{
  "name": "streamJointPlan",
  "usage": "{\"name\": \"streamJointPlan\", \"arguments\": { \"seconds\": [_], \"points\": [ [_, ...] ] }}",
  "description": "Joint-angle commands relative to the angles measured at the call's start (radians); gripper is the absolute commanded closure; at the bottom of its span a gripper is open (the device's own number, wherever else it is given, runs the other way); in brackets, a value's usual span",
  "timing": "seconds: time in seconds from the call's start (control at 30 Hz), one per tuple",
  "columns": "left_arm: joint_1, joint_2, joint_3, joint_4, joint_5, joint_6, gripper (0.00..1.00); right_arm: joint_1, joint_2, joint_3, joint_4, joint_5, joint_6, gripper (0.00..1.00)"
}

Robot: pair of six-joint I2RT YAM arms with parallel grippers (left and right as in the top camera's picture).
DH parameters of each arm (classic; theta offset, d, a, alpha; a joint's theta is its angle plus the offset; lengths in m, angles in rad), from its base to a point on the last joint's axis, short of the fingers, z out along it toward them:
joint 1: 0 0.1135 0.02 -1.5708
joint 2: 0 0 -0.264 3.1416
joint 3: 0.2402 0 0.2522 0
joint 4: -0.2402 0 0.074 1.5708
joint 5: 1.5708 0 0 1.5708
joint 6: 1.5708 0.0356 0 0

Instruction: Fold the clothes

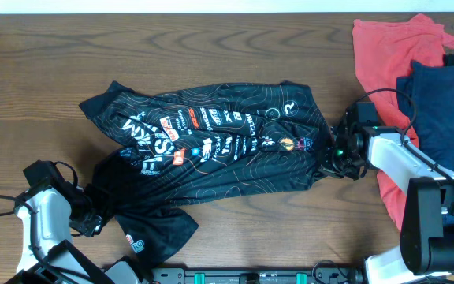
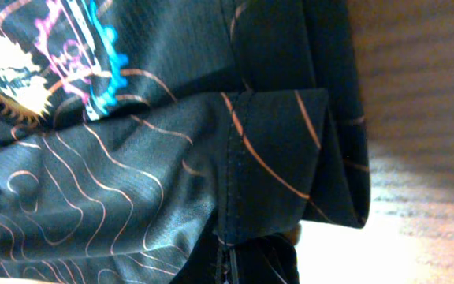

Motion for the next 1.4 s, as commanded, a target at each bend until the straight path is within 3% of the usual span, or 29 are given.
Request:
{"name": "streamJointPlan", "arguments": {
  "seconds": [0.0, 0.2, 0.53, 0.57, 0.63, 0.67, 0.73, 1.03, 1.37],
  "points": [
    [0.005, -0.006, 0.011, -0.003, -0.005, 0.018, 0.94, 0.014, 0.04, -0.031, -0.028, 0.038, 0.012, 0.99],
    [0.005, -0.007, 0.032, 0.002, 0.139, 0.044, 0.94, -0.013, -0.014, 0.045, -0.12, 0.039, -0.002, 0.99],
    [0.005, -0.045, 0.073, 0.004, 0.179, 0.056, 0.94, -0.03, -0.179, 0.147, -0.234, 0.13, -0.023, 0.97],
    [0.005, -0.047, 0.073, 0.003, 0.179, 0.056, 0.94, -0.03, -0.179, 0.147, -0.249, 0.131, -0.024, 0.89],
    [0.005, -0.048, 0.073, 0.0, 0.179, 0.059, 0.94, -0.03, -0.171, 0.143, -0.282, 0.137, -0.024, 0.63],
    [0.005, -0.048, 0.073, 0.0, 0.179, 0.063, 0.94, -0.03, -0.167, 0.138, -0.297, 0.143, -0.025, 0.56],
    [0.005, -0.048, 0.073, 0.0, 0.179, 0.063, 0.94, -0.03, -0.163, 0.122, -0.304, 0.159, -0.024, 0.5],
    [0.005, -0.048, 0.073, 0.0, 0.168, 0.085, 0.94, -0.03, -0.163, -0.014, -0.289, 0.169, -0.024, 0.49],
    [0.005, -0.048, 0.073, 0.0, 0.168, 0.085, 0.94, -0.029, -0.163, -0.145, -0.067, 0.153, 0.034, 0.46]
  ]
}}
